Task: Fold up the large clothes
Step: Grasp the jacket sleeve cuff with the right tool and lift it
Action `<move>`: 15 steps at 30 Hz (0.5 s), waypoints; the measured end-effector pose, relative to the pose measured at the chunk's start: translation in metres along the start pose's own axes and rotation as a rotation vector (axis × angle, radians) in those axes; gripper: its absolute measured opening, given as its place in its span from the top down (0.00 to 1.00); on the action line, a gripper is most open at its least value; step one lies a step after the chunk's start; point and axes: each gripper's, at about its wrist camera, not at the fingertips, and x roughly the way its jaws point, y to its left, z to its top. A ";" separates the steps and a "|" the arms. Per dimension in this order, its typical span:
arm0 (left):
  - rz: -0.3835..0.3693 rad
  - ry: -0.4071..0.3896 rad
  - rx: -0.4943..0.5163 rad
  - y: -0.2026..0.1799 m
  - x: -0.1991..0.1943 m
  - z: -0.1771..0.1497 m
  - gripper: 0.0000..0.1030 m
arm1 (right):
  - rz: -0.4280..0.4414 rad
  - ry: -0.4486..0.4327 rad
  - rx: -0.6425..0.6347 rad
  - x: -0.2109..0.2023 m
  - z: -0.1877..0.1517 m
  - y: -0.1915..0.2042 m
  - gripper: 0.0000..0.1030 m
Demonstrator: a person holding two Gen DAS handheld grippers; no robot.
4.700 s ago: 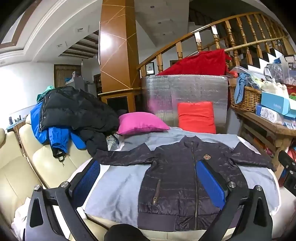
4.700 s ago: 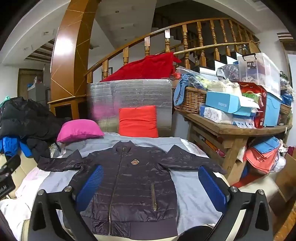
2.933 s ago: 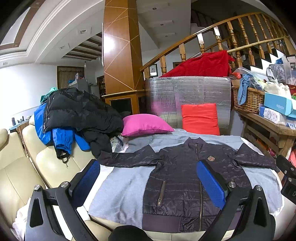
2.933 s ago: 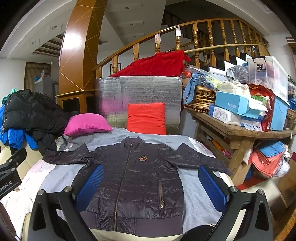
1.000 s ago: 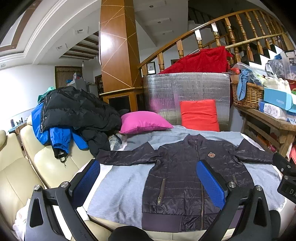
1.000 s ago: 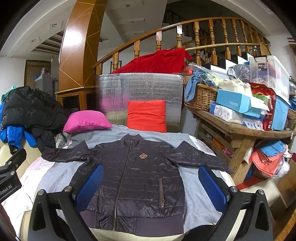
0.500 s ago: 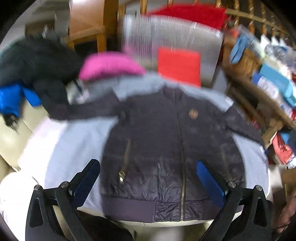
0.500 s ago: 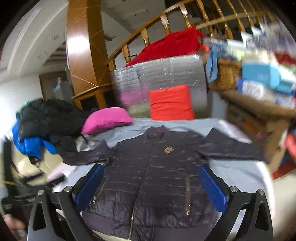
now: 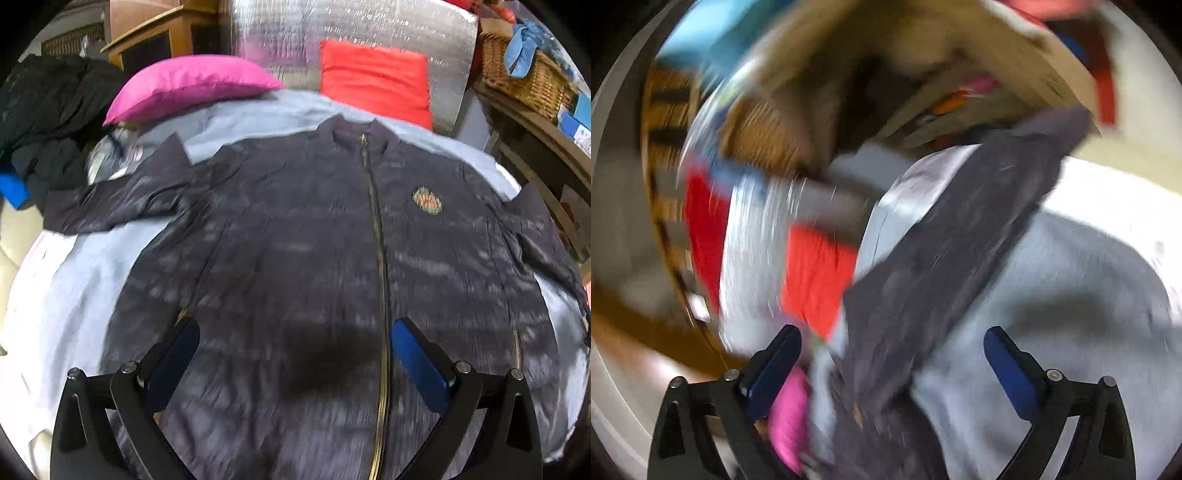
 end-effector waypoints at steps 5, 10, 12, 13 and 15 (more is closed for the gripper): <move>-0.007 -0.044 0.012 -0.006 0.021 0.004 0.00 | -0.043 0.007 0.078 0.033 0.031 -0.023 0.19; -0.008 -0.045 0.046 -0.015 0.031 0.005 0.00 | -0.118 -0.036 0.025 0.051 0.044 -0.016 0.25; -0.021 -0.025 0.046 -0.016 0.036 0.005 0.00 | -0.131 -0.052 0.000 0.056 0.047 -0.017 0.29; -0.025 -0.020 0.044 -0.016 0.037 0.005 0.00 | -0.143 -0.058 -0.026 0.060 0.049 -0.016 0.35; -0.023 -0.027 0.042 -0.017 0.036 0.004 0.00 | -0.156 -0.072 -0.051 0.064 0.051 -0.019 0.52</move>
